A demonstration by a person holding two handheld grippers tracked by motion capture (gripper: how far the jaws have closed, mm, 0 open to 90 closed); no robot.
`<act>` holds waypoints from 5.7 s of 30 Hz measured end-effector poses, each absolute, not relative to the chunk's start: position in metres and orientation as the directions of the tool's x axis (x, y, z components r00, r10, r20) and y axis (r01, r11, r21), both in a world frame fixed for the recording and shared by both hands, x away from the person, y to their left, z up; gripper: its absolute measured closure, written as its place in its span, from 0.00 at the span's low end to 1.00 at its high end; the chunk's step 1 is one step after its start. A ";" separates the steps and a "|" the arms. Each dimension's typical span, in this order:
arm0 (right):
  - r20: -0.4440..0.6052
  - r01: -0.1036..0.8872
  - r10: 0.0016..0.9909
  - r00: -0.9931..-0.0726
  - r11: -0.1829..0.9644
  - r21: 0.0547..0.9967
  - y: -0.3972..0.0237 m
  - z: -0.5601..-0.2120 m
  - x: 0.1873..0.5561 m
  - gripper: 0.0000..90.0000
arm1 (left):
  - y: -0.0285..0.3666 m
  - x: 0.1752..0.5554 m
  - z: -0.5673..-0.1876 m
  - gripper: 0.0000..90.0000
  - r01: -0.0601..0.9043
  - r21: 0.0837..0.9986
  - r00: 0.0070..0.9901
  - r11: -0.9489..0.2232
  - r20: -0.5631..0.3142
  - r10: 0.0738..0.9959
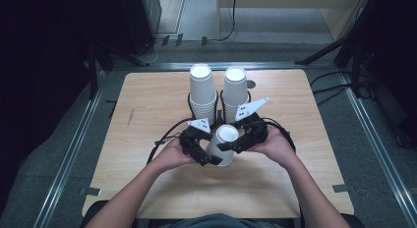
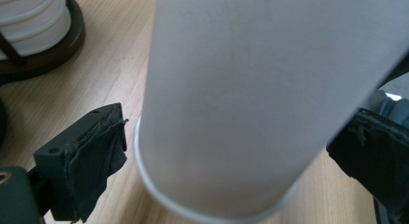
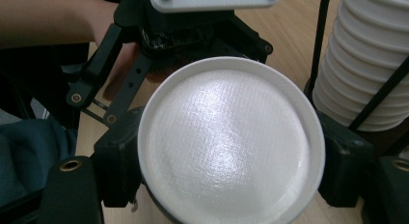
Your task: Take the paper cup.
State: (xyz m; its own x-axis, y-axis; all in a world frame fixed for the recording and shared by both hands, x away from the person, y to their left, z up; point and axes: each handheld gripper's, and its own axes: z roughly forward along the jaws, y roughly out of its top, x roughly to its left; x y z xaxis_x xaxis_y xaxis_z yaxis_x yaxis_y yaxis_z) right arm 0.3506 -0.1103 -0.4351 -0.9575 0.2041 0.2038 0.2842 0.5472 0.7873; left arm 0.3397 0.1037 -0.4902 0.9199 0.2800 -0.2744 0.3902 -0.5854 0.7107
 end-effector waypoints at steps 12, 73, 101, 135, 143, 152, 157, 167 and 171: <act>0.277 0.335 0.188 -0.942 0.486 0.808 -0.114 -0.433 0.354 0.28 | 0.106 0.334 -0.480 0.16 0.306 0.760 0.950 -0.573 -0.202 0.238; 0.203 0.303 0.226 -0.953 0.669 0.679 -0.132 -0.464 0.346 0.19 | 0.107 0.356 -0.450 0.18 0.241 0.435 0.971 -0.868 -0.100 0.219; 0.176 0.233 0.153 -0.972 0.707 0.667 -0.111 -0.464 0.346 0.23 | 0.066 0.346 -0.473 0.18 0.124 0.370 0.990 -0.921 -0.107 0.090; 0.181 0.251 0.174 -0.968 0.654 0.714 -0.131 -0.454 0.349 0.26 | 0.108 0.351 -0.455 0.00 0.280 0.619 0.959 -0.734 -0.147 0.241; 0.183 0.258 0.183 -0.966 0.621 0.740 -0.139 -0.448 0.349 0.26 | 0.120 0.351 -0.454 0.00 0.316 0.662 0.948 -0.680 -0.184 0.261; 0.184 0.253 0.177 -0.967 0.578 0.776 -0.145 -0.440 0.349 0.26 | 0.123 0.349 -0.462 0.00 0.328 0.680 0.944 -0.655 -0.210 0.254; 0.182 0.249 0.174 -0.968 0.559 0.791 -0.146 -0.435 0.348 0.26 | 0.117 0.349 -0.467 0.00 0.320 0.686 0.947 -0.654 -0.219 0.233; 0.191 0.237 0.141 -0.971 0.513 0.825 -0.142 -0.428 0.346 0.26 | 0.110 0.346 -0.469 0.00 0.313 0.711 0.950 -0.630 -0.242 0.199; 0.189 0.229 0.129 -0.973 0.511 0.829 -0.138 -0.428 0.345 0.26 | 0.107 0.345 -0.469 0.00 0.309 0.729 0.951 -0.611 -0.254 0.178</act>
State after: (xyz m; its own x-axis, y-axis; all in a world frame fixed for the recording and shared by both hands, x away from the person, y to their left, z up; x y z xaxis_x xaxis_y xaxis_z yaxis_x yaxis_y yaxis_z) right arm 0.3447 -0.1378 -0.4283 -0.9735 0.1285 0.1892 0.2285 0.5106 0.8289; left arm 0.3451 0.1069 -0.4688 0.9507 0.1784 -0.2537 0.3091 -0.6112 0.7286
